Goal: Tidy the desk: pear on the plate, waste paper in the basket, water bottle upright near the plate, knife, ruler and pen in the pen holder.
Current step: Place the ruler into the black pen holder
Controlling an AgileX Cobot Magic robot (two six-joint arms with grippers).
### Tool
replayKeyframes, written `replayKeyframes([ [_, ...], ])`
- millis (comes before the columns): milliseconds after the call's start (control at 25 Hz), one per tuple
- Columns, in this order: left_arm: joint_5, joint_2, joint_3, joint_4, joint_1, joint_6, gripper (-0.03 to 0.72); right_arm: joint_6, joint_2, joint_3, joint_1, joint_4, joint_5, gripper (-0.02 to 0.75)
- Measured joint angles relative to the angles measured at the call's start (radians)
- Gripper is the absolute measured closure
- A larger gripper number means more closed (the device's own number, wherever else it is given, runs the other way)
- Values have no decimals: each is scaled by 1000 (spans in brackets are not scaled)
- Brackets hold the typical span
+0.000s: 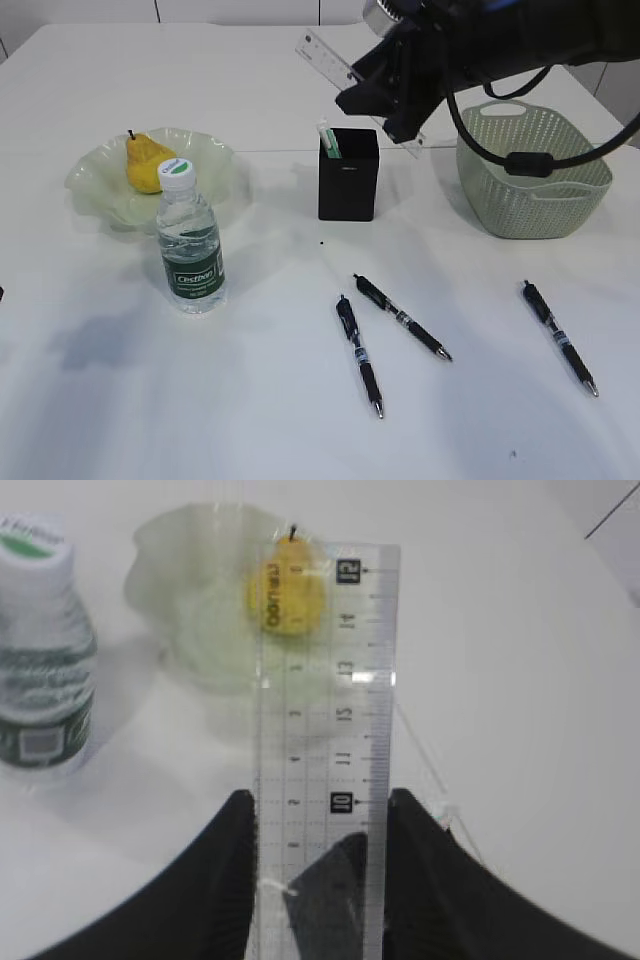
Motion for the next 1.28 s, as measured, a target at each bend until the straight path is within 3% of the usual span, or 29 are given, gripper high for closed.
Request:
replayKeyframes([
  [200, 9, 0, 0, 0, 0, 0, 214, -293, 77, 0, 0, 446, -54, 453],
  [320, 10, 0, 0, 0, 0, 0, 216, -384, 123, -9, -1, 575, -71, 453],
  [1280, 10, 0, 0, 0, 0, 0, 221, -357, 450, -345, -56, 612, 34, 453],
])
